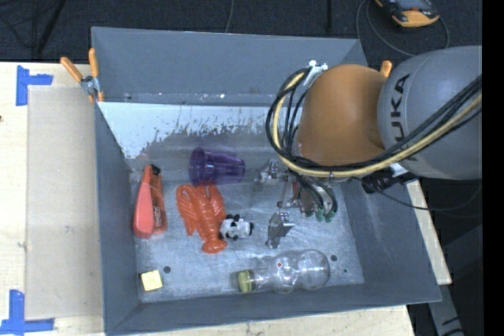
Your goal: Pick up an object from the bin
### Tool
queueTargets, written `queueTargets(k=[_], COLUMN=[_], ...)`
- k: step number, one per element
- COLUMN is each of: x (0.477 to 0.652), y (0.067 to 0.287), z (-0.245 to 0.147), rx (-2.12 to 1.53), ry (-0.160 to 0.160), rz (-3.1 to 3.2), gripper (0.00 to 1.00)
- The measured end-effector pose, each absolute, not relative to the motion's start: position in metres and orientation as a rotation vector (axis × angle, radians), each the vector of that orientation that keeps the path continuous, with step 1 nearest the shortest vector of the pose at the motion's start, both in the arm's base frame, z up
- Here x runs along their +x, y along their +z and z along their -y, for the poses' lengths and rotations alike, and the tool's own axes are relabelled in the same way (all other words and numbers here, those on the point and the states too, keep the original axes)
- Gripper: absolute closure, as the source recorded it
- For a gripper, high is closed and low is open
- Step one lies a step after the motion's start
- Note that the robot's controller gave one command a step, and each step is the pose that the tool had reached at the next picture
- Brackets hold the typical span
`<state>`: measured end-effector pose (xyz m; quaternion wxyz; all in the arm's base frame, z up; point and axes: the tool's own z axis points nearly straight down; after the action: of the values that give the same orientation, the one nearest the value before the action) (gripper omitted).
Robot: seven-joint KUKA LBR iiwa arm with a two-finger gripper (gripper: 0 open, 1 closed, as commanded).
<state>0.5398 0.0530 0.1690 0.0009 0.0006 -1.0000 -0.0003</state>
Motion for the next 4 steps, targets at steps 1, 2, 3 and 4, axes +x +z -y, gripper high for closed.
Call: queueTargets(k=[1,2,3,4], x=[0.538,0.541,0.559,0.546], y=[0.104,0.076,0.105,0.082], z=[-0.084,-0.092,-0.110,-0.096], rx=[0.112,0.154,0.088,0.146], ry=[0.000,-0.001,-0.001,-0.002], rz=[3.143,3.142,3.140,3.145], gripper=[0.00,0.00,0.00,0.00])
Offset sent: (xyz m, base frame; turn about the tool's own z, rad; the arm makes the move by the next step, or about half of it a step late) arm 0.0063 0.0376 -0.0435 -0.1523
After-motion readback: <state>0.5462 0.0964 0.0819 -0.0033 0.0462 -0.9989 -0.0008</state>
